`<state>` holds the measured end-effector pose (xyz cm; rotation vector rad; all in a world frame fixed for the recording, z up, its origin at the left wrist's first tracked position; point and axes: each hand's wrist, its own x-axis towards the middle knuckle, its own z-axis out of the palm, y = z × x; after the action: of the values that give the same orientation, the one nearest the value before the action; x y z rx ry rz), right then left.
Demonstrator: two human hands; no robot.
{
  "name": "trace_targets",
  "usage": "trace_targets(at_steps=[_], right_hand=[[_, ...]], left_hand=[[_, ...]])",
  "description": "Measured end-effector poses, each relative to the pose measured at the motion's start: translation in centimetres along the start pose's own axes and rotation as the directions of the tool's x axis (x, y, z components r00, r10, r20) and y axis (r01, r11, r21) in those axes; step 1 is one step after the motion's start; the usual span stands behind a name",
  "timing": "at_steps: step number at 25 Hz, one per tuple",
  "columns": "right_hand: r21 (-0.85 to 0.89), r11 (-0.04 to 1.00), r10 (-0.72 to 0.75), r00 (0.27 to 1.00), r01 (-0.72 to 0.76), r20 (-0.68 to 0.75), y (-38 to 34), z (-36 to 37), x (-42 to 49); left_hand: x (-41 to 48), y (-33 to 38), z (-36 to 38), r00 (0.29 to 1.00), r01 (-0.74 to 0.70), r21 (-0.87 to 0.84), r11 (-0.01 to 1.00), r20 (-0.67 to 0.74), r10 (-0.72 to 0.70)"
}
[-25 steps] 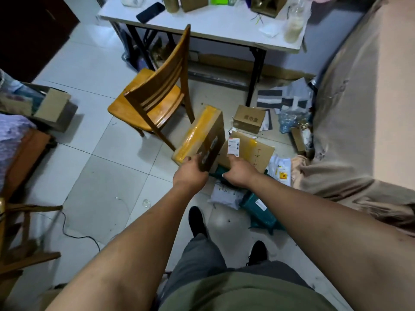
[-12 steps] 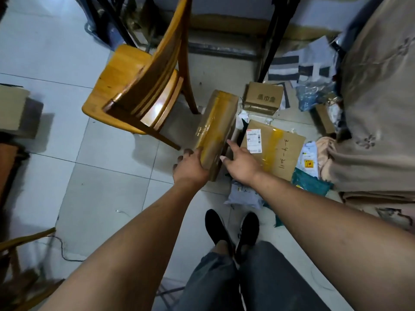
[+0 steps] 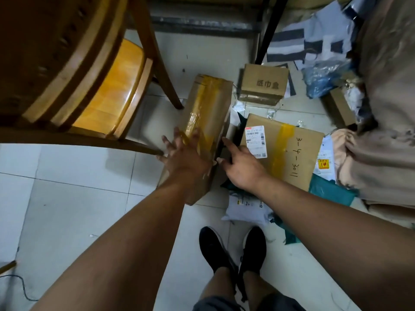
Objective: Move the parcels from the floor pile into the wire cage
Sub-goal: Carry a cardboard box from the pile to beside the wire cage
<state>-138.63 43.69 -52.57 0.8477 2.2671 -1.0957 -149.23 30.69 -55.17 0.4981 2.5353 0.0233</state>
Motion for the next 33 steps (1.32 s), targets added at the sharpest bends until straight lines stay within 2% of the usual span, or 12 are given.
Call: trace_targets(at_steps=[4, 8, 14, 18, 25, 33], right_hand=[[0.017, 1.0, 0.01, 1.0, -0.01, -0.003, 2.2, 0.6, 0.7], [0.025, 0.999, 0.034, 0.999, -0.034, -0.007, 3.4, 0.7, 0.6], [0.003, 1.0, 0.031, 0.999, -0.031, -0.01, 3.7, 0.5, -0.1], [-0.012, 0.999, 0.05, 0.999, -0.05, -0.01, 3.3, 0.2, -1.7], [0.054, 0.994, 0.098, 0.995, -0.096, -0.035, 1.4, -1.3, -8.1], [0.065, 0.991, 0.117, 0.993, -0.115, -0.025, 1.2, -3.6, -18.3]], left_hand=[[1.5, -0.3, 0.7, 1.0, -0.01, -0.075, 0.997, 0.017, 0.011], [1.5, 0.3, 1.1, 1.0, -0.002, -0.097, 0.995, -0.024, -0.001], [1.0, -0.5, 0.7, 0.999, -0.013, -0.093, 0.996, -0.039, 0.009], [-1.3, -0.2, -1.1, 0.991, 0.046, -0.056, 0.997, -0.123, -0.053], [-10.1, -3.1, -9.3, 0.98, 0.127, -0.055, 0.99, -0.145, -0.134], [-23.0, -1.2, -20.8, 0.969, -0.022, -0.193, 0.981, -0.244, -0.026]])
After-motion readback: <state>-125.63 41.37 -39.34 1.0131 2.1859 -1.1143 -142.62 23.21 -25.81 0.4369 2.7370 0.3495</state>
